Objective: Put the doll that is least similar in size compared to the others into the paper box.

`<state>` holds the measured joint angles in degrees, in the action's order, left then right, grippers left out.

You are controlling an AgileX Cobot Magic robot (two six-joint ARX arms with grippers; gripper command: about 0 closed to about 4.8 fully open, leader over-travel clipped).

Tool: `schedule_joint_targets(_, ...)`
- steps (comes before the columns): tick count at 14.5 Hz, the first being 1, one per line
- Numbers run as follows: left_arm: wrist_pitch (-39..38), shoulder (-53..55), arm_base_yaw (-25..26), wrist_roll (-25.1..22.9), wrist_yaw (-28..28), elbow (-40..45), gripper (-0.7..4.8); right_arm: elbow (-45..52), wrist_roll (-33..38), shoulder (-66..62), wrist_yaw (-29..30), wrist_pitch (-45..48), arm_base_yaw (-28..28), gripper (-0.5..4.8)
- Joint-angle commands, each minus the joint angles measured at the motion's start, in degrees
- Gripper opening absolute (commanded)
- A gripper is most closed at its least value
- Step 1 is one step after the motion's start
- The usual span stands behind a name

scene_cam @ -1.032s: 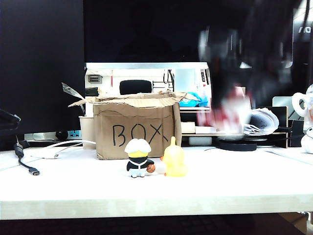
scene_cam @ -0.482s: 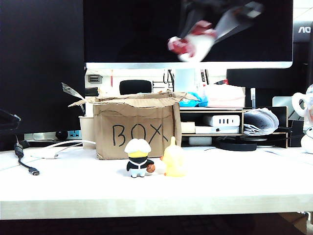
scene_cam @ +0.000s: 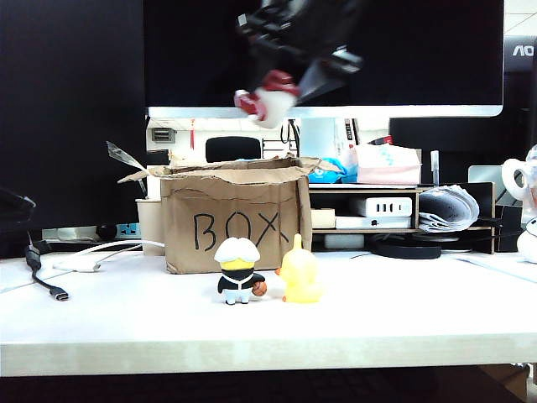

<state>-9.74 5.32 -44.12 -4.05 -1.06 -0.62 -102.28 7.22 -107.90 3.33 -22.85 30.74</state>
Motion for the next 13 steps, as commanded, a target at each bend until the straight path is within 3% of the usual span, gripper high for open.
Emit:
schedule_joint_targets(1,-1.14,0.02,-0.02,-0.04,0.24,0.09,-0.05,-6.58,0.24,-3.69,0.26,-3.15,1.18,2.16)
schedule_joint_targets(3,-1.14,0.02,-0.02,-0.02,0.22,0.09,-0.05,-6.75,0.24,-4.39,-0.44,-4.66,1.2,2.16)
schedule_joint_targets(4,-1.11,0.0,-0.02,-0.02,0.22,0.09,-0.05,-6.73,0.22,-4.83,-0.22,-4.9,1.2,2.46)
schedule_joint_targets(5,-1.11,0.0,-0.02,-0.02,0.24,0.09,-0.05,-6.73,-0.02,-4.85,0.02,-5.31,1.18,3.29)
schedule_joint_targets(8,-1.11,0.0,-0.02,-0.04,0.22,0.09,-0.05,-6.73,-0.17,-4.85,0.02,-5.7,1.18,4.1)
schedule_joint_targets(9,-1.11,0.0,-0.02,-0.02,0.22,0.09,-0.05,-6.73,-0.17,-4.85,0.33,-5.88,1.18,4.73)
schedule_joint_targets(13,-1.11,0.0,-0.02,-0.04,0.24,0.09,-0.05,-6.73,-0.15,-4.81,0.72,-6.56,1.2,4.79)
